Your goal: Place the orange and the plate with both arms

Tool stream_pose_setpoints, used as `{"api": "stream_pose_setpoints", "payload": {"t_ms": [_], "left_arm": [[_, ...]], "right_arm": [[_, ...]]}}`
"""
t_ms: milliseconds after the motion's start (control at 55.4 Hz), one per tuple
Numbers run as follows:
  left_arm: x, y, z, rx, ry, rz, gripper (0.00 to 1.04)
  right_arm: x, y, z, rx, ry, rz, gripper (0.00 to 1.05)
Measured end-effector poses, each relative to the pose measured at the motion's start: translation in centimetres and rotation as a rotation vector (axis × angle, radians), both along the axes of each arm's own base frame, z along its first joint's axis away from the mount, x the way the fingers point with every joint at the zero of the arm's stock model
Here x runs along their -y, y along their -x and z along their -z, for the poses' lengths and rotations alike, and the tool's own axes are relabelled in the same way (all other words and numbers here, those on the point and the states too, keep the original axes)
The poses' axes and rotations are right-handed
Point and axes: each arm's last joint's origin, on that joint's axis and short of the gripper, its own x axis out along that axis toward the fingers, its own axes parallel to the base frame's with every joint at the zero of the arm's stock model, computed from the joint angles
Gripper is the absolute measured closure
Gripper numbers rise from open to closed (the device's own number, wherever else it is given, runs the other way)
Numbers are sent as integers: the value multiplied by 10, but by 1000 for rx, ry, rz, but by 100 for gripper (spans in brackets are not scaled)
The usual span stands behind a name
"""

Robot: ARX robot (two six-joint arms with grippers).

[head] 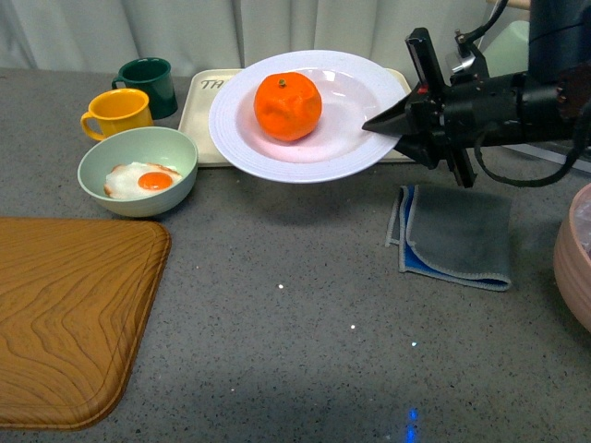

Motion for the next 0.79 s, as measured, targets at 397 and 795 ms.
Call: {"api": "stream_pose_setpoints", "payload": {"t_ms": [397, 795], "left_arm": [[0, 0, 0, 0, 0, 0, 7], [0, 0, 0, -1, 0, 0, 7]], "right_arm": [[-25, -69, 14, -61, 29, 43, 101], [-31, -90, 19, -78, 137, 70, 66]]}}
